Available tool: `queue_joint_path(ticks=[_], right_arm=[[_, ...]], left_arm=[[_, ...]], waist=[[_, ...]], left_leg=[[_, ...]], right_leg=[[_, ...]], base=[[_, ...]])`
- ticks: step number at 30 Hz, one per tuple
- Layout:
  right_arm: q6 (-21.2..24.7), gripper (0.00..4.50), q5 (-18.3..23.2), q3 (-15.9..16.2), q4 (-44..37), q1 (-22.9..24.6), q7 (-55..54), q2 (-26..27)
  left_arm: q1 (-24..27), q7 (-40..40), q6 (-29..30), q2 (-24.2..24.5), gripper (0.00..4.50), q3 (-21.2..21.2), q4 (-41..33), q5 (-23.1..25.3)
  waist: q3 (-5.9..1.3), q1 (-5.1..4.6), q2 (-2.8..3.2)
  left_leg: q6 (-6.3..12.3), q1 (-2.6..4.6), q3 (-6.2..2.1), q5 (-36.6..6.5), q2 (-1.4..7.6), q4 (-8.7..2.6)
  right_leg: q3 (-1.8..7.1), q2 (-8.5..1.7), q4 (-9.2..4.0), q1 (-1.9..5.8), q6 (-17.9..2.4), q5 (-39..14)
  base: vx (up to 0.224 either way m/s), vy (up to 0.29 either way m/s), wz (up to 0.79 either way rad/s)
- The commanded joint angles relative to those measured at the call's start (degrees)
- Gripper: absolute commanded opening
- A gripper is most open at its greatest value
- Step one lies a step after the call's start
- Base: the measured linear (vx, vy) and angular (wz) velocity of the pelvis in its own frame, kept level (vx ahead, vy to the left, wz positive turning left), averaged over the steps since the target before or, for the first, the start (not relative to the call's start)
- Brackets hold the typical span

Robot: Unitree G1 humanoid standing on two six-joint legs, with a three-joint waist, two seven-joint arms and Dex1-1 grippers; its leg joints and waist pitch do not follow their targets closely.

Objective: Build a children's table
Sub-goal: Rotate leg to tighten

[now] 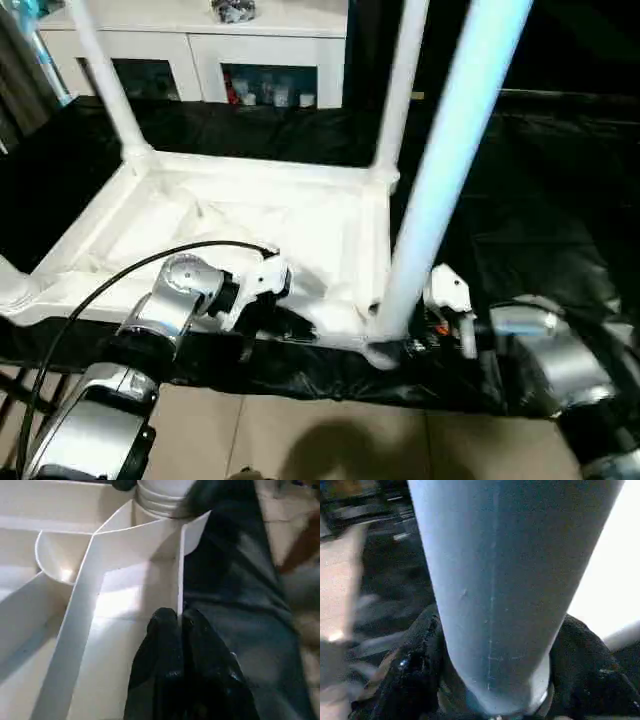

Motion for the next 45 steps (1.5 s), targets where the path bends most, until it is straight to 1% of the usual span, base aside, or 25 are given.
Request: queue_joint_path(ticks=[1, 3, 5, 6, 7, 8, 9, 11, 12, 13, 14, 15, 17, 20, 22, 24, 26, 27, 28, 29, 31, 33, 36, 39, 45], right_arm=[[1.54, 2.57, -0.72, 0.8, 1.02, -0.78, -4.95, 2.64], [4.21, 2.57, -2.06, -2.89, 3.26, -1.83, -20.36, 9.0], [4.76, 2.57, -2.18, -3.55, 3.6, -1.93, -23.79, 10.76], [5.08, 2.57, -2.1, -3.93, 3.55, -1.8, -26.52, 12.73], [5.08, 2.57, -2.1, -3.93, 3.55, -1.8, -26.52, 12.73], [4.96, 2.57, -2.71, -3.83, 3.16, -1.55, -28.79, 14.63], [4.81, 2.57, -3.19, -3.73, 2.85, -1.36, -30.17, 15.86], [4.66, 2.57, -2.96, -3.98, 2.33, -1.13, -31.37, 17.48], [4.57, 2.57, -2.81, -4.15, 2.05, -1.05, -32.27, 18.55], [4.6, 3.13, -2.64, -4.3, 1.92, -1.04, -33.06, 19.23], [4.02, 3.13, -2.77, -4.27, 1.62, -1.1, -33.17, 19.18], [3.74, 3.27, -3.0, -4.27, 1.35, -1.23, -33.19, 18.88], [3.19, 3.33, -3.7, -3.8, 0.68, -1.46, -31.88, 17.13], [2.77, 3.72, -3.54, -3.41, -0.1, -1.41, -28.77, 15.15], [2.36, 3.72, -2.71, -2.67, -1.39, -0.96, -23.7, 12.78], [1.44, 3.72, -0.75, -0.75, -3.98, 0.34, -12.19, 7.16], [1.57, 3.72, -0.29, -0.4, -4.34, 0.6, -9.87, 5.94], [1.44, 3.72, 0.61, 0.66, -5.18, 1.3, -4.21, 3.08], [1.44, 3.72, 0.61, 0.66, -5.18, 1.3, -4.21, 3.08], [1.55, 3.72, 1.05, 1.09, -5.38, 1.54, -1.49, 1.68], [1.72, 3.72, 1.71, 2.14, -5.65, 2.02, 4.09, -1.35], [1.63, 3.72, 1.94, 2.58, -5.6, 2.1, 6.59, -2.59], [1.99, 3.46, 2.31, 3.61, -5.34, 1.72, 10.47, -4.45], [1.81, 3.25, 1.61, 5.81, -4.58, 0.72, 14.65, -6.23], [0.73, 2.75, 1.36, 6.95, -1.55, -0.72, 17.26, -6.26]], left_arm=[[-0.25, 3.51, 1.0, -3.14, 0.0, -0.09, -0.69, -0.34], [0.72, 11.76, 4.15, -8.06, 0.0, -0.74, -2.53, 1.47], [0.94, 14.32, 5.09, -9.7, 0.0, -0.75, -2.88, 1.82], [1.05, 16.54, 5.65, -11.37, 0.0, -1.06, -3.07, 2.35], [1.05, 16.54, 5.65, -11.37, 0.0, -1.06, -3.07, 2.35], [1.09, 18.99, 5.96, -12.82, 0.0, -1.31, -3.09, 2.76], [1.1, 20.56, 6.04, -13.7, 0.0, -1.51, -3.08, 3.02], [1.18, 21.38, 5.74, -14.29, 0.0, -2.17, -3.16, 3.62], [1.22, 21.83, 5.51, -14.45, 0.0, -2.66, -3.2, 3.92], [1.28, 22.14, 5.47, -14.55, 0.0, -2.94, -3.32, 4.22], [1.3, 21.74, 5.05, -14.11, 0.0, -3.01, -3.27, 4.27], [1.41, 21.49, 4.85, -13.61, 0.0, -2.9, -3.54, 4.48], [1.51, 20.33, 5.08, -12.37, 0.0, -2.34, -4.08, 4.36], [1.54, 18.75, 4.45, -11.15, 0.0, -1.9, -4.25, 3.9], [1.66, 15.89, 3.36, -9.79, 0.0, -1.53, -4.39, 2.78], [1.97, 9.52, 0.72, -6.71, 0.0, -0.94, -4.73, 0.69], [2.15, 7.67, -0.26, -5.93, 0.0, -0.95, -4.85, 0.23], [2.57, 3.04, -1.22, -4.06, 0.0, -0.9, -5.16, -1.1], [2.57, 3.04, -1.22, -4.06, 0.0, -0.9, -5.16, -1.1], [2.62, 1.61, -1.16, -3.47, 0.0, -0.74, -5.2, -1.62], [2.08, -1.51, -0.02, -2.14, 0.0, 0.34, -4.92, -3.12], [1.81, -3.13, 0.59, -1.64, 0.0, 0.65, -4.82, -3.82], [1.64, -5.59, 0.81, -0.86, 0.0, 0.4, -5.01, -4.75], [1.41, -8.91, 0.34, 0.22, 0.0, -0.2, -4.55, -5.24], [1.02, -11.21, 0.16, 0.92, 0.0, -0.42, -3.7, -4.69]], waist=[[-2.89, -0.25, -0.95], [-2.82, -0.79, -0.9], [-2.91, -1.17, -1.04], [-2.86, -1.21, -0.88], [-2.79, -1.28, -0.89], [-2.85, -1.31, -0.71], [-2.85, -1.39, -0.78], [-2.87, -1.39, -0.77], [-2.89, -1.38, -0.59], [-2.87, -1.41, -0.58], [-2.86, -1.4, -0.16], [-2.84, -1.54, -0.33], [-2.93, -1.46, -0.24], [-3.05, -1.48, -0.3], [-3.1, -1.39, -0.47], [-3.3, -1.07, -0.57], [-3.32, -0.92, -0.6], [-3.3, -0.81, -0.7], [-3.31, -0.62, -0.61], [-3.26, -0.42, -0.45], [-3.16, -0.23, -0.5], [-3.14, -0.11, -0.38], [-3.07, 0.07, -0.59], [-3.18, 0.65, -0.62], [-3.33, 0.71, -0.54]], left_leg=[[1.8, 0.75, -1.48, -14.5, 2.71, -4.31], [1.17, 0.76, -1.55, -14.5, 2.69, -4.48], [0.93, 0.65, -1.69, -14.34, 2.53, -4.45], [1.3, 0.82, -1.58, -14.24, 2.6, -4.43], [1.41, 0.94, -1.47, -14.55, 2.62, -4.38], [1.81, 0.65, -1.51, -14.53, 2.42, -4.36], [1.82, 0.55, -1.55, -14.41, 2.4, -4.42], [2.0, 0.69, -1.56, -14.65, 2.4, -4.45], [2.04, 0.61, -1.62, -14.88, 2.38, -4.51], [2.05, 0.61, -1.65, -15.09, 2.4, -4.57], [1.94, 0.72, -1.69, -15.63, 2.44, -4.62], [1.82, 0.68, -1.72, -16.22, 2.47, -4.71], [1.86, 0.68, -1.73, -16.25, 2.5, -4.7], [2.24, 0.45, -1.65, -15.0, 2.49, -4.62], [2.76, 0.39, -1.55, -14.24, 2.43, -4.49], [4.41, 0.21, -1.43, -12.22, 2.41, -4.18], [5.79, -0.03, -1.31, -11.07, 2.39, -3.98], [6.1, -0.03, -1.26, -10.45, 2.51, -3.96], [6.15, -0.04, -1.24, -10.25, 2.51, -3.91], [6.15, 0.19, -1.14, -10.27, 2.81, -3.94], [5.72, 0.15, -1.17, -10.97, 2.92, -4.06], [5.02, 0.42, -1.17, -12.17, 3.06, -4.14], [4.47, 0.41, -1.18, -12.78, 2.99, -4.18], [4.8, 0.41, -1.12, -11.38, 2.98, -4.04], [4.61, 0.43, -1.16, -10.93, 3.0, -3.99]], right_leg=[[3.12, -4.07, -5.01, 2.33, -9.7, -21.71], [3.2, -4.01, -5.08, 2.09, -9.67, -22.02], [2.99, -4.07, -5.14, 2.35, -9.12, -23.21], [3.14, -4.0, -5.31, 2.12, -8.97, -22.9], [3.24, -3.95, -5.47, 1.91, -8.89, -22.94], [3.21, -3.98, -5.54, 2.15, -8.46, -23.17], [3.15, -3.89, -5.47, 2.15, -8.26, -23.05], [3.17, -3.9, -5.57, 2.05, -7.83, -23.39], [3.16, -3.94, -5.6, 2.11, -7.67, -23.59], [3.15, -3.9, -5.61, 2.1, -7.58, -23.7], [3.16, -3.9, -5.65, 2.01, -7.52, -23.68], [3.11, -3.83, -5.72, 2.03, -7.41, -23.64], [3.22, -3.93, -5.62, 2.06, -7.68, -22.88], [3.24, -3.81, -5.26, 2.27, -8.38, -19.92], [3.26, -3.8, -5.09, 2.43, -9.06, -17.91], [3.28, -3.86, -4.64, 2.81, -9.99, -14.13], [3.28, -3.81, -4.28, 2.96, -10.75, -11.94], [3.18, -3.85, -4.29, 2.86, -10.98, -11.89], [3.13, -3.9, -4.27, 2.96, -11.04, -12.25], [3.11, -3.7, -4.22, 2.67, -11.35, -12.38], [3.04, -3.69, -4.07, 2.72, -11.7, -13.1], [3.09, -3.77, -4.22, 2.55, -11.93, -14.29], [3.15, -3.93, -4.36, 2.57, -11.76, -15.47], [3.18, -3.92, -4.18, 2.6, -11.82, -14.58], [3.1, -3.89, -3.87, 2.63, -12.65, -12.71]], base=[[0.0, 0.0, 0.0], [0.0, 0.0, 0.0], [0.0, 0.0, 0.0], [0.0, 0.0, 0.0], [0.0, 0.0, 0.0], [0.0, 0.0, 0.0], [0.0, 0.0, 0.0], [0.0, 0.0, 0.0], [0.0, 0.0, 0.0], [0.0, 0.0, 0.0], [0.0, 0.0, 0.0], [0.0, 0.0, 0.0], [0.0, 0.0, 0.0], [0.0, 0.0, 0.0], [0.0, 0.0, 0.0], [0.0, 0.0, 0.0], [0.0, 0.0, 0.0], [0.0, 0.0, 0.0], [0.0, 0.0, 0.0], [0.0, 0.0, 0.0], [0.0, 0.0, 0.0], [0.0, 0.0, 0.0], [0.0, 0.0, 0.0], [0.0, 0.0, 0.0], [0.0, 0.0, 0.0]])
